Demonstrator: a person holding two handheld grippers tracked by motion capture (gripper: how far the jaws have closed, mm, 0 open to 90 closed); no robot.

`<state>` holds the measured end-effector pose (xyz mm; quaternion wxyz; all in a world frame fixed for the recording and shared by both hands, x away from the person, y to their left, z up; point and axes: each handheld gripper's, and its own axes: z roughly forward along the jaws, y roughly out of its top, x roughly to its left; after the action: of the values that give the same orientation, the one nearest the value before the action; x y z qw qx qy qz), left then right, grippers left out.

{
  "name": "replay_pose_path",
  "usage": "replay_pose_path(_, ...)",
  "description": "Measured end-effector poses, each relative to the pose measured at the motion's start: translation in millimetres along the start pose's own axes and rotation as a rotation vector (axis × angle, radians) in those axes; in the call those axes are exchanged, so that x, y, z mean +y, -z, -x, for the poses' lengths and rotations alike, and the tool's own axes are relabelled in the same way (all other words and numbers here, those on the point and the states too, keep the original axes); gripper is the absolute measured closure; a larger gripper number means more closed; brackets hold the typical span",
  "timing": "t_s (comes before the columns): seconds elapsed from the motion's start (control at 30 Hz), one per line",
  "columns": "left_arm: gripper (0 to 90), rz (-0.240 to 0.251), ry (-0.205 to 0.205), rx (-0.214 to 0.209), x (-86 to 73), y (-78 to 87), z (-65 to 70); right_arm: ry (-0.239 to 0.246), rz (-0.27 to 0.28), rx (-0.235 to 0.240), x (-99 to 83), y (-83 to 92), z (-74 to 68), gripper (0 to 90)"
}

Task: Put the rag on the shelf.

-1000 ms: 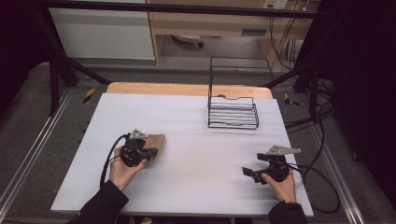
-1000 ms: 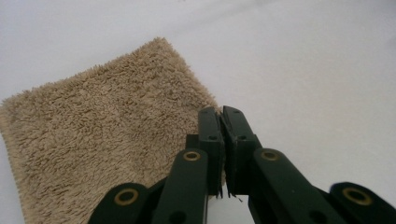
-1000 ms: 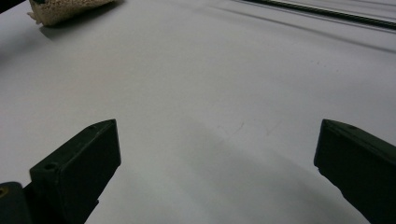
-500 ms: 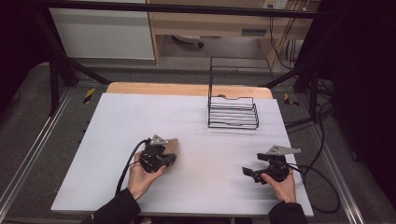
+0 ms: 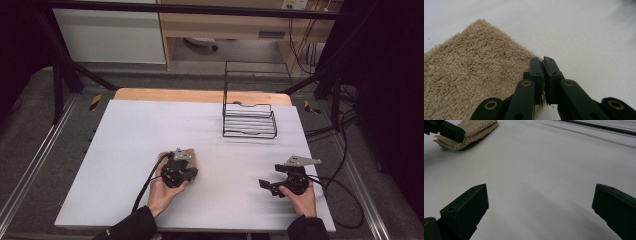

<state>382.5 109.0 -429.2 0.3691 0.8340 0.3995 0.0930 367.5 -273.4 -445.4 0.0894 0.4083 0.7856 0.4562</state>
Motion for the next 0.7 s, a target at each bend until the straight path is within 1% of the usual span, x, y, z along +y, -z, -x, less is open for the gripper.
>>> replay_pose_path(0.1, 83.3, 0.003, -0.004, -0.009, -0.7, -1.4, 0.2, 0.0, -0.004, -0.001, 0.0, -0.8, -0.4, 1.4)
replay_pose_path(0.13, 81.6, 0.006, -0.013, -0.015, -0.6, -0.9, 0.3, 0.008, -0.005, -0.003, -0.1, -1.2, 0.0, 1.4)
replay_pose_path(0.2, 75.8, 0.005, -0.021, -0.036, 0.3, 1.4, 0.5, 0.006, -0.008, -0.002, -0.1, -1.3, -0.7, 1.4)
replay_pose_path(0.23, 73.0, 0.011, -0.028, -0.036, 0.8, 3.0, 0.5, 0.007, -0.008, -0.006, 0.1, -1.4, -1.2, 1.4)
replay_pose_path(0.27, 70.4, 0.015, -0.04, -0.033, 1.4, 5.3, 0.3, 0.013, -0.005, -0.006, 0.3, -1.5, -1.4, 1.5)
replay_pose_path(0.3, 65.8, 0.022, -0.051, -0.033, 1.9, 7.8, -0.1, 0.01, -0.005, -0.007, 0.7, -1.6, -2.4, 1.5)
replay_pose_path(0.33, 65.8, 0.021, -0.066, -0.033, 2.6, 10.9, -0.9, 0.01, -0.005, -0.007, 0.7, -1.6, -2.4, 1.5)
replay_pose_path(0.37, 63.0, 0.021, -0.077, -0.03, 3.1, 13.8, -1.4, 0.013, -0.003, -0.007, 0.6, -2.0, -2.5, 1.4)
replay_pose_path(0.4, 58.1, 0.025, -0.089, -0.027, 3.4, 16.8, -2.4, 0.012, -0.004, -0.009, 0.8, -2.1, -3.3, 1.4)
replay_pose_path(0.43, 58.1, 0.027, -0.097, -0.027, 3.4, 19.7, -3.5, 0.012, -0.004, -0.009, 0.8, -2.1, -3.3, 1.4)
replay_pose_path(0.5, 51.9, 0.025, -0.109, -0.025, 2.7, 25.2, -6.9, 0.008, 0.001, -0.011, 1.4, -2.4, -4.9, 1.5)
replay_pose_path(0.53, 46.0, 0.03, -0.113, -0.02, 1.9, 28.2, -9.3, 0.007, 0.006, -0.011, 2.6, -3.0, -6.7, 1.4)
replay_pose_path(0.57, 43.1, 0.034, -0.112, -0.015, 0.7, 31.2, -12.1, 0.008, 0.008, -0.012, 3.1, -3.5, -7.7, 1.4)
replay_pose_path(0.6, 40.8, 0.04, -0.106, -0.012, -1.2, 37.7, -19.1, 0.012, 0.011, -0.012, 3.6, -4.2, -8.5, 1.4)
replay_pose_path(0.63, 38.4, 0.04, -0.106, -0.012, -1.2, 37.7, -19.1, 0.011, 0.01, -0.013, 4.1, -4.8, -9.6, 1.4)
replay_pose_path(0.67, 38.4, 0.044, -0.104, -0.012, -2.2, 40.8, -22.9, 0.011, 0.01, -0.013, 4.1, -4.8, -9.6, 1.4)
replay_pose_path(0.7, 32.4, 0.047, -0.105, -0.01, -3.2, 44.0, -26.9, 0.008, 0.009, -0.017, 5.5, -6.2, -12.5, 1.2)
